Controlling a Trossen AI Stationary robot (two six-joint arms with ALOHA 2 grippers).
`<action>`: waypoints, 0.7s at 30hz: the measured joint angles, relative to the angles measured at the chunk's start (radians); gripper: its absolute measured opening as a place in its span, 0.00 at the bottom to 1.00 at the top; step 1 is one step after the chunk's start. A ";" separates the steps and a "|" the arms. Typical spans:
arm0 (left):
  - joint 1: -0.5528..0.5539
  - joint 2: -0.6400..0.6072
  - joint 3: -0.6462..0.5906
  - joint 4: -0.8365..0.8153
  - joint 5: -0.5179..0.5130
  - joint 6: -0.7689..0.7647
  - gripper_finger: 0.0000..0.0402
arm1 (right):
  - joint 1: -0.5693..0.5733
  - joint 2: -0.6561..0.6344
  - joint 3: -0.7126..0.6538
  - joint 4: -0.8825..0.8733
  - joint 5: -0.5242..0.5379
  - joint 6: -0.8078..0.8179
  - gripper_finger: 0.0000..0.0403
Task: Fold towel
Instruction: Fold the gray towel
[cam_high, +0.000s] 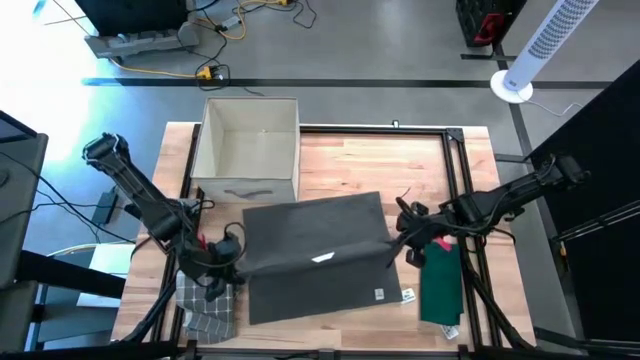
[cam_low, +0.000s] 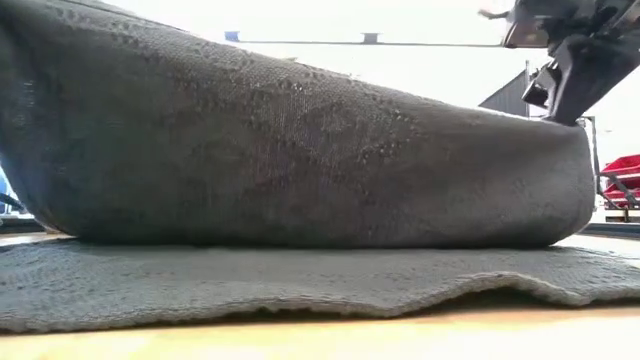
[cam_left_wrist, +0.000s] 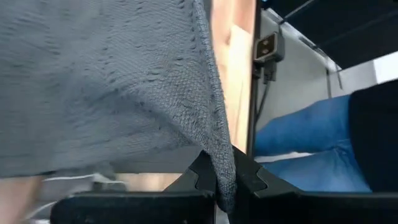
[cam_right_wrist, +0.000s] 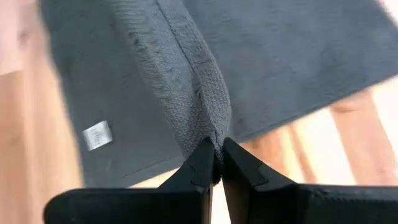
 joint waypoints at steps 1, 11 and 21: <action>-0.003 0.015 -0.001 0.014 0.005 -0.004 0.00 | 0.007 0.005 0.000 0.001 -0.014 -0.006 0.02; -0.010 0.200 -0.003 0.139 0.134 -0.002 0.00 | 0.076 0.157 0.000 0.042 -0.139 -0.063 0.02; -0.010 0.298 -0.003 0.247 0.226 -0.035 0.05 | 0.099 0.272 0.031 0.046 -0.176 -0.070 0.13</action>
